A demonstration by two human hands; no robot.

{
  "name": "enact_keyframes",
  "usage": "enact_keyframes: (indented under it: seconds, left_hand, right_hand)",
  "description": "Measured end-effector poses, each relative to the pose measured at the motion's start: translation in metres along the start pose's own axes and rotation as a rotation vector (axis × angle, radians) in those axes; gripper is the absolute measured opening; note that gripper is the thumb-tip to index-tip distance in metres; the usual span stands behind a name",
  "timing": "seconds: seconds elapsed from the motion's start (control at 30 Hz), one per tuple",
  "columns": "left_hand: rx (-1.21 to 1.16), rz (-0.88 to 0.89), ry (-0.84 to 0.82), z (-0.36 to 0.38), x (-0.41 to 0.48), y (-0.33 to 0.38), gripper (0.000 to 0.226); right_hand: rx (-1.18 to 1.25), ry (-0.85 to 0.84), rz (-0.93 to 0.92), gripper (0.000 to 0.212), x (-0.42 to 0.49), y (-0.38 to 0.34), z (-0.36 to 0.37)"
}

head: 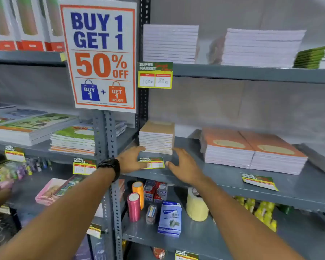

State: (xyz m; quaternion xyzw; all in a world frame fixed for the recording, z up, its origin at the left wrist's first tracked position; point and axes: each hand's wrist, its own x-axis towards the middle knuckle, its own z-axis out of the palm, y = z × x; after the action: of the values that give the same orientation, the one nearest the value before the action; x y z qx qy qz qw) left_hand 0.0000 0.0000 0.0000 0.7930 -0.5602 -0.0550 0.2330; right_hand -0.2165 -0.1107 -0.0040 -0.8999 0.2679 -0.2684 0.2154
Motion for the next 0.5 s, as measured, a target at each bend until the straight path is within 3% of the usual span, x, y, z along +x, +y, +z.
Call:
enact_keyframes:
  seconds: [0.13, 0.27, 0.5]
  left_hand:
    - [0.033, -0.024, -0.275, 0.007, 0.012, -0.009, 0.108]
    - [0.015, -0.085, -0.340, 0.009, 0.024, -0.019, 0.123]
    - [-0.172, -0.028, -0.295, 0.004, 0.027, -0.008, 0.087]
  right_hand:
    - [0.056, -0.054, 0.124, 0.063, 0.013, -0.005, 0.022]
    - [0.080, -0.054, 0.162, 0.054, 0.023, -0.004, 0.038]
    - [0.075, -0.097, 0.215, 0.058, 0.034, -0.005, 0.043]
